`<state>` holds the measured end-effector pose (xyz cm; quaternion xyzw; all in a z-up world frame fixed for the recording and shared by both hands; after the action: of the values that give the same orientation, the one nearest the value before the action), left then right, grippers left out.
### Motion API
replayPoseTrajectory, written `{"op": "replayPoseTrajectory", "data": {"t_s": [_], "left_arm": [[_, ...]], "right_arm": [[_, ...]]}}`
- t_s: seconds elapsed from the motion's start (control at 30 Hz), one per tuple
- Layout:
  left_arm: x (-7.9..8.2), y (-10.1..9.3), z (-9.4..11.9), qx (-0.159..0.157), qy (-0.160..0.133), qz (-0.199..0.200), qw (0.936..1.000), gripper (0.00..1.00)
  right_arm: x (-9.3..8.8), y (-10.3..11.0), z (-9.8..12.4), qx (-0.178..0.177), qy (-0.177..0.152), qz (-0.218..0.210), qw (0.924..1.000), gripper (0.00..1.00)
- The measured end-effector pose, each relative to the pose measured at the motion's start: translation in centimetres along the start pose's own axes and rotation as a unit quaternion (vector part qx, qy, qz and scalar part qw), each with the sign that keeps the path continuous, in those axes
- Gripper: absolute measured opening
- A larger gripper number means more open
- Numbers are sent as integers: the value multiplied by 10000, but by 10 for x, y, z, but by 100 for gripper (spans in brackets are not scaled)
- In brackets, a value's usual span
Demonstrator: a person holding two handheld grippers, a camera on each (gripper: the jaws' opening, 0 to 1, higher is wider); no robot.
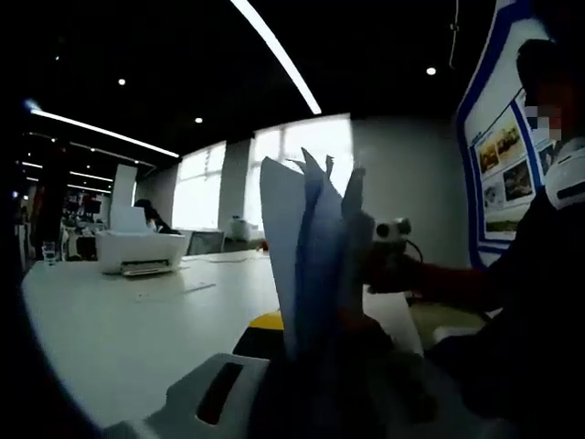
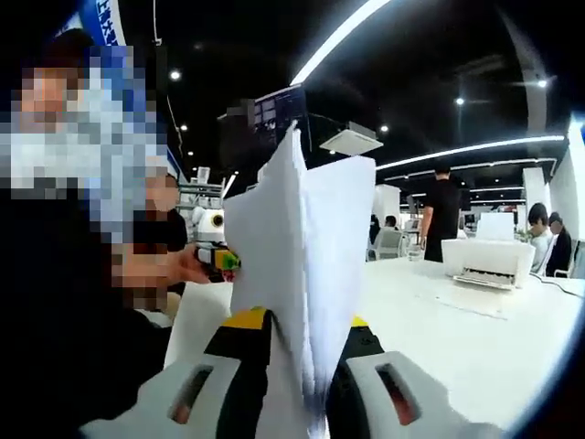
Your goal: Organize the stack of printing papers by aligning and flattening the scattered papers on the table
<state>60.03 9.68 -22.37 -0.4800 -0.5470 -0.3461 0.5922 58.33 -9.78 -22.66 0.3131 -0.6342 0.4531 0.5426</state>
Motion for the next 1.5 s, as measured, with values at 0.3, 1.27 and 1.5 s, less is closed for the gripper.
{"op": "replayPoseTrajectory", "data": {"t_s": [0.3, 1.27, 1.5], "left_arm": [[7, 3, 2, 142, -39, 240, 9996, 18], [19, 5, -3, 180, -131, 23, 9998, 6], [13, 18, 1, 400, -169, 162, 9989, 13]], "right_arm": [[14, -5, -2, 0, -161, -49, 9999, 9], [22, -11, 9, -20, -376, -54, 9993, 0], [5, -19, 9, -158, -171, -309, 9993, 12]]}}
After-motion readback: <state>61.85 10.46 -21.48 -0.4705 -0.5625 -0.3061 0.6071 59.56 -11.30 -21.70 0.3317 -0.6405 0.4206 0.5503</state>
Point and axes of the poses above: the point that each gripper's makers call its tool centre point, and the gripper's own axes: z roughly backward along the fingers, y roughly to its left, x roughly out of its top, the point moved 3 cm from there along z, roughly backward along the fingers, and after that the axes turned 11 degrees about z, right-handed, at the moved point
